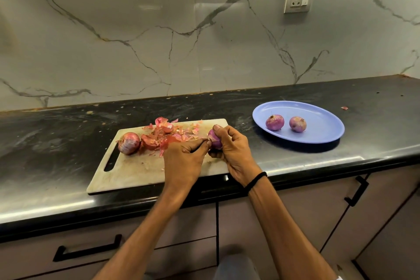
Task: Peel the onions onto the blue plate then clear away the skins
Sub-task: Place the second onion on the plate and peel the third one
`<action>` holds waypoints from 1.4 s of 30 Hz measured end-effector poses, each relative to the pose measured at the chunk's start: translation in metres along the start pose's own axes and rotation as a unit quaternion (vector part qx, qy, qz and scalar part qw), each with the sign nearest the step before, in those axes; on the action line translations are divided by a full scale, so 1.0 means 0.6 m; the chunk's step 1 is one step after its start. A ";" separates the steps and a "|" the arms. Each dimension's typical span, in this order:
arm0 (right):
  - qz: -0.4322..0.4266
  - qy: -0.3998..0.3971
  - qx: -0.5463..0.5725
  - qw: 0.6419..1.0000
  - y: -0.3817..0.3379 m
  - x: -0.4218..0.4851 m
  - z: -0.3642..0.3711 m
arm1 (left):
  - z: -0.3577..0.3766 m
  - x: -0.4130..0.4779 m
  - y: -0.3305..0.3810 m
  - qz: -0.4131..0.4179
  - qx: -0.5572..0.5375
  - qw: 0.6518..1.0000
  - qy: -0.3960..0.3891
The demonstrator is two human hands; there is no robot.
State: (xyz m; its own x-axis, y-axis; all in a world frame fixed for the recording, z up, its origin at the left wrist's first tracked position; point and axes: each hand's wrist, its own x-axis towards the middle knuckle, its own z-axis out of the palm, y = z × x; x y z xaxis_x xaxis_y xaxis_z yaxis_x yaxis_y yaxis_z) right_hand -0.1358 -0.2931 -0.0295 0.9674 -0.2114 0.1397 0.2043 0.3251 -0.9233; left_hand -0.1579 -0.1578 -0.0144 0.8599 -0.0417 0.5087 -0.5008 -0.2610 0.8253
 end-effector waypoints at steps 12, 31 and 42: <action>-0.014 -0.025 -0.009 1.000 -0.003 -0.011 0.004 | -0.003 0.029 -0.011 -0.151 0.025 0.987 0.044; -0.011 0.041 -0.096 0.994 0.001 -0.007 0.010 | -0.028 -0.008 -0.002 0.220 0.239 0.945 0.036; -0.004 0.022 -0.030 0.999 0.000 -0.006 0.004 | -0.033 0.019 0.001 -0.257 -0.112 0.959 -0.052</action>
State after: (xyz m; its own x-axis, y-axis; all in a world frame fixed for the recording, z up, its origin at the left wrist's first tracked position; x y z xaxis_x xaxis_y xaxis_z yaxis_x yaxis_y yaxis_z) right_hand -0.1389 -0.2903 -0.0289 0.9579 -0.2552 0.1316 0.2009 0.2680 -0.9422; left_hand -0.1505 -0.1391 -0.0034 0.9981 -0.0621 0.0037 -0.0074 -0.0592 0.9982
